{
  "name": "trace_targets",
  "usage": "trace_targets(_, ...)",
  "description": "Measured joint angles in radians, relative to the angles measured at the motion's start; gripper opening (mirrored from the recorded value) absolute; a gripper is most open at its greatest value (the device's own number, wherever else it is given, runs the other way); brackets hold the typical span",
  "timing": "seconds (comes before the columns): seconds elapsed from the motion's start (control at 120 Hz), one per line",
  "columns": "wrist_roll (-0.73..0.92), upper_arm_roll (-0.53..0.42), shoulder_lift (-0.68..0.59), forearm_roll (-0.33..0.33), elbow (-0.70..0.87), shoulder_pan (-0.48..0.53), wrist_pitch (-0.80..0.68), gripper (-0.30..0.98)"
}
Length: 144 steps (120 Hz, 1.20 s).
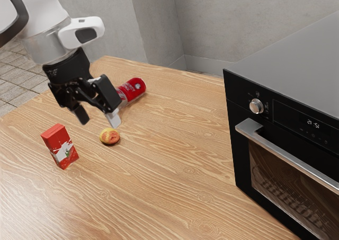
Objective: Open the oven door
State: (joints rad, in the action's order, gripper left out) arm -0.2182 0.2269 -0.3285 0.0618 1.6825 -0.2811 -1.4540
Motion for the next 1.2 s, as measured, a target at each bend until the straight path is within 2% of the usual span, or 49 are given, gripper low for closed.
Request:
trace_targets(0.117,-0.093,-0.009,-0.043,0.006,0.002,-0.021,0.023,0.69)
trace_targets(0.2,-0.149,-0.027,-0.004,-0.003,-0.039,-0.045,-0.004,0.69)
trace_targets(0.317,-0.287,-0.014,0.010,0.025,-0.046,-0.225,-0.174,0.69)
trace_targets(0.375,-0.399,-0.011,0.001,0.036,-0.018,-0.275,-0.262,0.69)
trace_targets(0.467,-0.557,-0.009,-0.104,0.038,0.201,-0.323,-0.426,0.68)
trace_targets(0.575,-0.731,-0.015,-0.079,0.058,0.280,-0.331,-0.608,0.68)
trace_targets(0.775,-0.986,-0.020,0.037,0.111,0.276,-0.323,-0.821,0.68)
trace_targets(1.075,-1.237,-0.033,0.137,0.137,0.240,-0.318,-0.951,0.68)
trace_targets(1.2,-1.308,-0.056,0.129,0.165,0.333,-0.277,-0.983,0.68)
